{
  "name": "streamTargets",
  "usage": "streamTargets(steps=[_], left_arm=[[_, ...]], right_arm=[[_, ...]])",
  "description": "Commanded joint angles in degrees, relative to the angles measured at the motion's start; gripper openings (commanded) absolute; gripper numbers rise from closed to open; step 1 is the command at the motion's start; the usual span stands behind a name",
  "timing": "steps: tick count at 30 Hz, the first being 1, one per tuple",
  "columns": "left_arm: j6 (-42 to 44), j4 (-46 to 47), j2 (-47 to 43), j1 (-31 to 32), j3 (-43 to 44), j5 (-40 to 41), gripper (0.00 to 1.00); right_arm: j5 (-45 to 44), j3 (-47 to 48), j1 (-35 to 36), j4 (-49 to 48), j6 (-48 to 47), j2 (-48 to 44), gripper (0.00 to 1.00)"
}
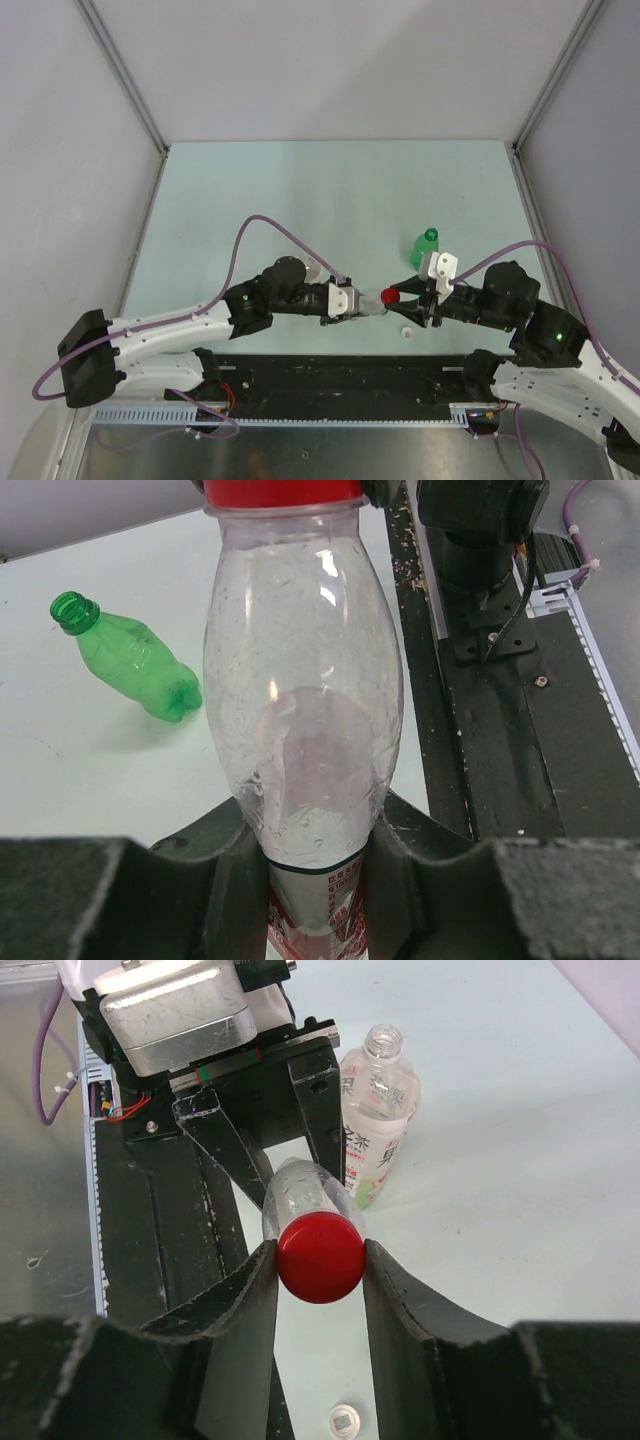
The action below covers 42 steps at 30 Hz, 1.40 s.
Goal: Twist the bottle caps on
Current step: Screw the bottle cap onto the plastic bottle.
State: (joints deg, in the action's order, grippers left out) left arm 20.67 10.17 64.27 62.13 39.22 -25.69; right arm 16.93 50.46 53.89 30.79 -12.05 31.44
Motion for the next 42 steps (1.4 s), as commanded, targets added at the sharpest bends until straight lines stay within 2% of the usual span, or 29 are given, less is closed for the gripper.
streamTargets(steps=[1,5,8,11,15,21,23,27,29,33,36,38,42], left_arm=[[0.7,2.5,0.1,0.0,2.1,1.9,0.11],[0.6,2.5,-0.5,0.1,2.1,3.7,0.11],[1.4,2.5,-0.9,0.1,2.5,8.6,0.12],[2.7,2.5,-0.4,0.1,3.5,14.6,0.12],[4.0,2.6,1.3,0.2,5.6,17.6,0.12],[3.0,3.1,5.7,0.2,8.9,19.5,0.12],[2.8,3.2,6.6,0.3,9.3,19.5,0.12],[2.6,3.3,7.0,0.3,9.3,19.6,0.12],[2.3,3.2,6.9,0.3,8.9,19.3,0.12],[1.8,3.2,6.7,0.3,7.7,18.2,0.12],[1.7,3.2,6.2,0.3,7.1,16.3,0.11],[2.3,3.2,5.3,0.2,6.4,14.0,0.11],[3.4,2.1,3.3,0.3,5.1,8.4,0.11]], right_arm=[[1.3,0.5,0.3,-2.6,1.6,0.5,0.25],[-0.2,0.5,0.3,-2.4,3.0,1.4,0.05],[-4.6,0.5,0.3,-3.7,8.3,2.4,0.01],[-9.5,0.5,0.3,-8.1,22.0,4.8,0.00],[-21.3,0.5,0.8,-10.4,40.2,9.2,0.00],[-51.4,-0.2,7.2,-3.8,67.7,12.9,0.00],[-54.9,-0.3,9.6,-5.0,69.6,14.3,0.00],[-55.2,-0.3,12.2,-11.8,61.5,15.0,0.01],[-54.0,-0.3,12.4,-14.2,55.5,13.5,0.18],[-52.9,-0.3,12.4,-15.4,44.3,8.7,0.61],[-44.4,-0.3,12.0,-14.6,31.1,4.1,0.87],[-37.1,-0.3,12.0,-12.7,22.1,0.8,0.96],[-26.5,-0.3,11.9,-7.7,10.3,-4.6,0.99]])
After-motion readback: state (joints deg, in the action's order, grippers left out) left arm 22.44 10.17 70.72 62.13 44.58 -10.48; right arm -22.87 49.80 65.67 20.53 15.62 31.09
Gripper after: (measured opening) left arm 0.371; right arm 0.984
